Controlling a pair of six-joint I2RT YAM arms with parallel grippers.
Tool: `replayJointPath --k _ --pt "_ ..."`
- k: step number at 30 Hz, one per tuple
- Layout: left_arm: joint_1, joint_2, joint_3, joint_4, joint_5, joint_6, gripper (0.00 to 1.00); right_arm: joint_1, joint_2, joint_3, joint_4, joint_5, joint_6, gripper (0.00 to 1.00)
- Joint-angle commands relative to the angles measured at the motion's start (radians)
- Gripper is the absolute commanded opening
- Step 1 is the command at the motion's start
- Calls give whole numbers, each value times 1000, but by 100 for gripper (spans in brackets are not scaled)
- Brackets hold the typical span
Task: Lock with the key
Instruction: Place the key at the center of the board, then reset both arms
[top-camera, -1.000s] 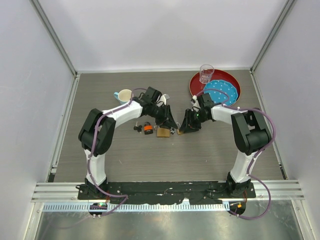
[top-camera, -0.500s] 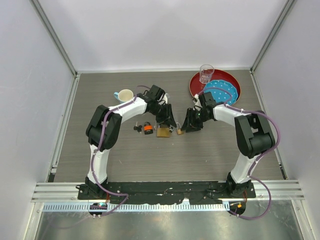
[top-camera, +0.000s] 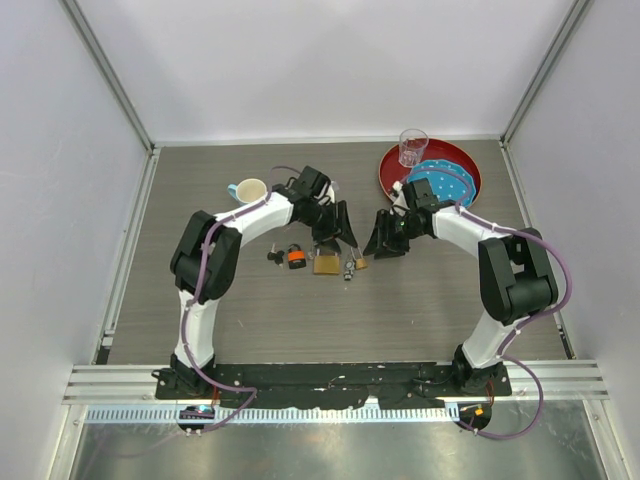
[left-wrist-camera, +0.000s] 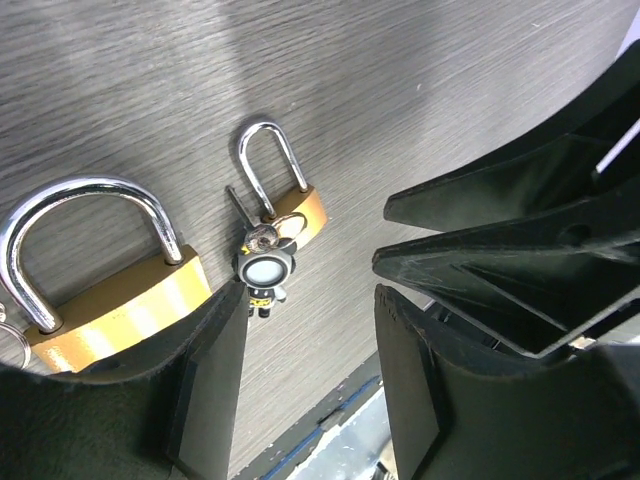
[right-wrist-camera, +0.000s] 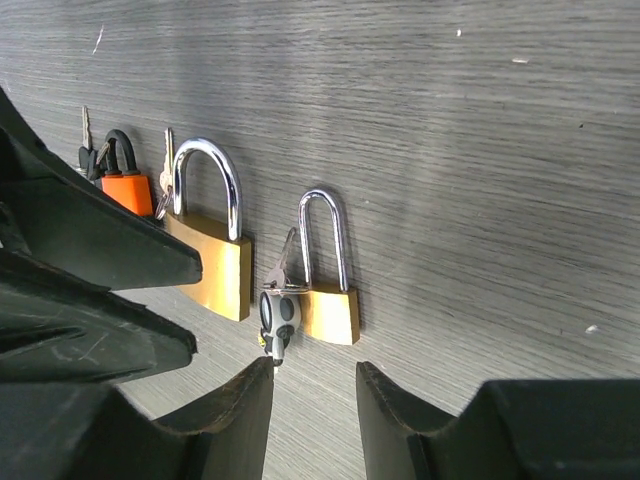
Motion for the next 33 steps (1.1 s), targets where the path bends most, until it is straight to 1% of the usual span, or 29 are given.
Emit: replayJointPath --k 1,3,4,6,7,8,9,10,11,12,14,16,18,19,20,21,22,23,25,30,31,32,33 --pt "2 -97 28 56 -3 -11 56 -6 -55 30 -1 -1 -12 45" --pt "5 -113 12 91 3 -21 60 -4 -58 34 -3 -4 -10 47" --pt "7 -132 5 104 10 -26 64 -4 -63 37 -3 -6 -10 47" --pt "21 -160 -31 188 36 -50 67 -4 -69 46 -6 -7 -9 51" --pt "28 -192 -48 214 49 -66 74 -4 -75 50 -9 -10 -10 57" --pt "38 -211 -88 296 61 -89 76 -6 -84 54 -6 -15 -12 60" --pt "64 -225 -105 320 73 -128 79 -4 -93 57 -6 -18 -13 63" --pt "77 -240 -122 346 82 -152 92 -4 -113 62 -4 -18 -15 68" --pt "91 -273 -154 372 89 -167 99 -6 -124 74 -7 -18 -16 70" --pt "110 -292 -171 410 90 -193 100 -8 -133 82 -7 -18 -15 71" --pt "156 -352 -202 417 73 -192 100 -14 -158 108 -18 -15 -12 74" --pt "189 -396 -199 348 41 -134 100 -23 -182 129 -26 -15 -2 75" --pt "200 -453 -157 247 -42 -57 100 -30 -208 160 -30 -12 10 76" --pt "202 -468 -138 133 -84 25 100 -34 -219 171 -32 -3 11 77" --pt "202 -482 -93 80 -153 61 100 -37 -247 195 -43 5 13 78" --pt "202 -511 -75 34 -193 92 100 -41 -261 206 -47 13 16 79" --pt "202 -528 -59 -49 -232 144 100 -41 -277 218 -55 28 14 82" --pt "202 -545 -42 -75 -316 164 100 -44 -306 238 -60 37 16 83" --pt "202 -603 -39 -149 -405 199 100 -49 -340 252 -67 65 5 84" --pt "202 -729 -107 -221 -690 265 100 -54 -461 286 -106 243 -30 84" --pt "202 -775 -125 -228 -718 268 100 -54 -484 284 -112 269 -35 84" --pt "202 -797 -155 -232 -744 272 100 -54 -503 280 -115 319 -44 84" --pt "202 -815 -171 -231 -769 276 100 -52 -520 275 -118 338 -51 85"
